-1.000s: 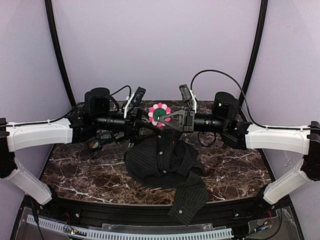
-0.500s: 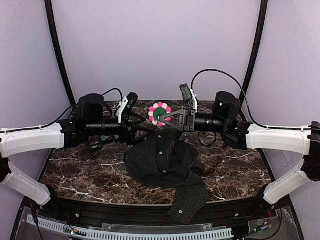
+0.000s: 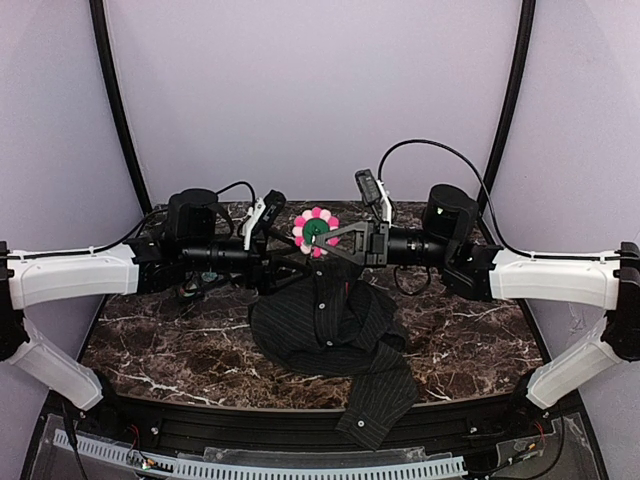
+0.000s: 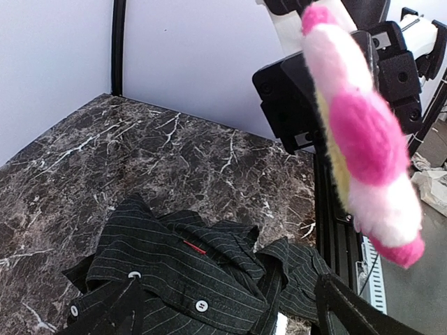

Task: Remove the brooch from the garment
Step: Close the brooch.

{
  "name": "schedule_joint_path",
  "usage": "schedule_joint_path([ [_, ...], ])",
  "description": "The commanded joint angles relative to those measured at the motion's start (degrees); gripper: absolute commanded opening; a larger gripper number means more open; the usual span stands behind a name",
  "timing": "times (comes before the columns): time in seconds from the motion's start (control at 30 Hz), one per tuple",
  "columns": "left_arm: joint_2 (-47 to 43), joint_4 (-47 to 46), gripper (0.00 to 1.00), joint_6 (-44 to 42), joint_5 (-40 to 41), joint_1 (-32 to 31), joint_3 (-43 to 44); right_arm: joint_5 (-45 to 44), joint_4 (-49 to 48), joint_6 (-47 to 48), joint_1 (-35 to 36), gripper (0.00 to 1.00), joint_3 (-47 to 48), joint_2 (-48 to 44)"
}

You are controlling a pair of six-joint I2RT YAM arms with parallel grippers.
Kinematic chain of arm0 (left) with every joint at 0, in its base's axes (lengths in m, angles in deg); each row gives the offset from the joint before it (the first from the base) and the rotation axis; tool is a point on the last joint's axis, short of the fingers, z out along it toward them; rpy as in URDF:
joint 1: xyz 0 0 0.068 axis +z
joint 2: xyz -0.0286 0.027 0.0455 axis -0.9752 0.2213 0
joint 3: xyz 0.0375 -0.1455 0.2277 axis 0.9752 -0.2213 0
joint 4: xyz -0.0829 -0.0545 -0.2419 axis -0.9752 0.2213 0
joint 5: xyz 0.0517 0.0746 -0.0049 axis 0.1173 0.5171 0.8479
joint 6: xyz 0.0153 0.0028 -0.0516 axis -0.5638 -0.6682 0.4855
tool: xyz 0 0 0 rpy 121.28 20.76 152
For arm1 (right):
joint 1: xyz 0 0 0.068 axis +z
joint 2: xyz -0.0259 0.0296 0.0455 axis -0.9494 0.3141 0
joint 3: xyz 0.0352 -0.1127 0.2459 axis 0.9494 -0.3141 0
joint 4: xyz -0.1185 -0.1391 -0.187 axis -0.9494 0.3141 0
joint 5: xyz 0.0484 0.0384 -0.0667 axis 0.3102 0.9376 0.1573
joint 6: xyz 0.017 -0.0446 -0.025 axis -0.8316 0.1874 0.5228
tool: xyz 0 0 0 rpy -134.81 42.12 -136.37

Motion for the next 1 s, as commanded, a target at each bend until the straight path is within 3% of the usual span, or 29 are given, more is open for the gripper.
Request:
schedule_joint_path([
  [0.0,-0.1,-3.5,0.86,2.9,-5.1,-0.2,1.5,0.1,-3.3,-0.7,0.7,0.0,0.6,1.1],
  [0.5,-0.8,-9.4,0.86,8.6,-8.1,-0.6,0.5,-0.2,-3.9,-1.4,0.7,0.0,0.3,1.6],
  [0.97,-1.5,-10.9,0.71,11.1,-7.7,-0.6,0.1,-0.3,-3.9,-1.6,0.8,0.0,-0.5,1.3],
])
